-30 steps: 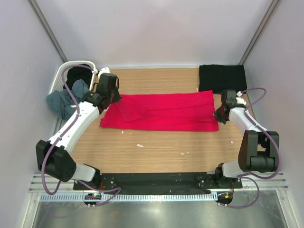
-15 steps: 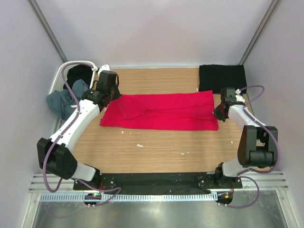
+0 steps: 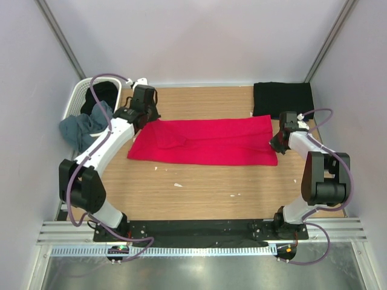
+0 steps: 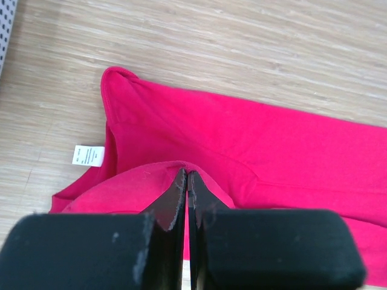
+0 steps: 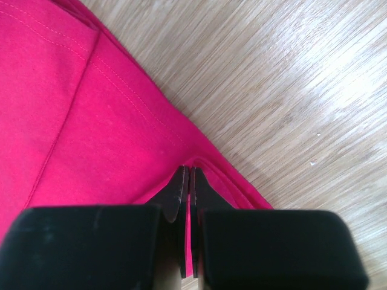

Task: Fold and stack the t-shirts
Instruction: Fold the tshirt

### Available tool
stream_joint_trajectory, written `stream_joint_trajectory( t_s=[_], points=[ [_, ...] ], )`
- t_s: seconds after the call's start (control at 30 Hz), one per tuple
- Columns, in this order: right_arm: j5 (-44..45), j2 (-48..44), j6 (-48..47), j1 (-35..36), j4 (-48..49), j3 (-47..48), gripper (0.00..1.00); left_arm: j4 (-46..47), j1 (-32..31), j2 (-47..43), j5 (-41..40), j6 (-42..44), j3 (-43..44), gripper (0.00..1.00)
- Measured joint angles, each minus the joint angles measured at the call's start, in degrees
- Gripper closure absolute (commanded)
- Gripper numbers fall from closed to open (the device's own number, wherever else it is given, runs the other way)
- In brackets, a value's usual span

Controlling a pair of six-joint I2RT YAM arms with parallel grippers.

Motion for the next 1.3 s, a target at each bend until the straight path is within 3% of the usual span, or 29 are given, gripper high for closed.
stream_joint_trajectory(
  t_s=[0.93,1.03,1.07,1.13,1.17,1.2,1.27,1.3],
  points=[
    [0.1,2.4,-0.8,0.0,0.0,1.0,0.98,1.9,1.9,13.3,0.9,0.7,3.1,1.00],
    [0.2,2.4,-0.8,0.0,-0.4,1.4,0.91,1.8,1.9,15.0,0.8,1.5,3.9,0.85],
    [0.3,2.4,-0.9,0.0,-0.7,1.8,0.80,1.8,1.9,15.3,0.5,1.9,4.4,0.65],
    [0.5,2.4,-1.0,0.0,-0.9,2.4,0.67,1.8,1.9,15.8,0.3,2.7,5.6,0.37],
    [0.7,2.4,-1.3,0.0,-1.2,2.8,0.56,1.7,1.9,16.0,0.1,3.0,6.5,0.13],
    [0.8,2.4,-1.5,0.0,-1.4,3.2,0.48,1.6,1.9,16.1,-0.1,3.6,7.3,0.06],
    [1.0,2.2,-2.4,0.0,-2.4,4.3,0.27,0.8,2.0,16.3,-0.6,3.6,9.8,0.02],
    [1.0,1.9,-2.8,0.0,-3.0,4.9,0.21,0.1,2.1,16.3,-0.8,3.6,11.3,0.02]
  ],
)
